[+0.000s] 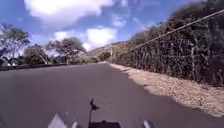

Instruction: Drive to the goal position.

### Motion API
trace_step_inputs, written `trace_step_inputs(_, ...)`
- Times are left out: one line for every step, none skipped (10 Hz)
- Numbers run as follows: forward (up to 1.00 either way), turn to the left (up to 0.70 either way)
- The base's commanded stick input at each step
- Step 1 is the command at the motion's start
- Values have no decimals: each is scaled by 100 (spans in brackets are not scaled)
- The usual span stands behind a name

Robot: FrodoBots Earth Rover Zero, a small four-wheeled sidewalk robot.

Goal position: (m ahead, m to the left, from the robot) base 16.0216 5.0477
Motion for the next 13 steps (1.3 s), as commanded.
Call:
trace_step_inputs(63,0)
trace_step_inputs(63,0)
trace_step_inputs(63,0)
trace_step_inputs(63,0)
trace_step_inputs(63,0)
trace_step_inputs(63,0)
trace_step_inputs(63,0)
trace_step_inputs(63,0)
trace_step_inputs(63,0)
trace_step_inputs(63,0)
trace_step_inputs(63,0)
trace_step_inputs(63,0)
trace_step_inputs(63,0)
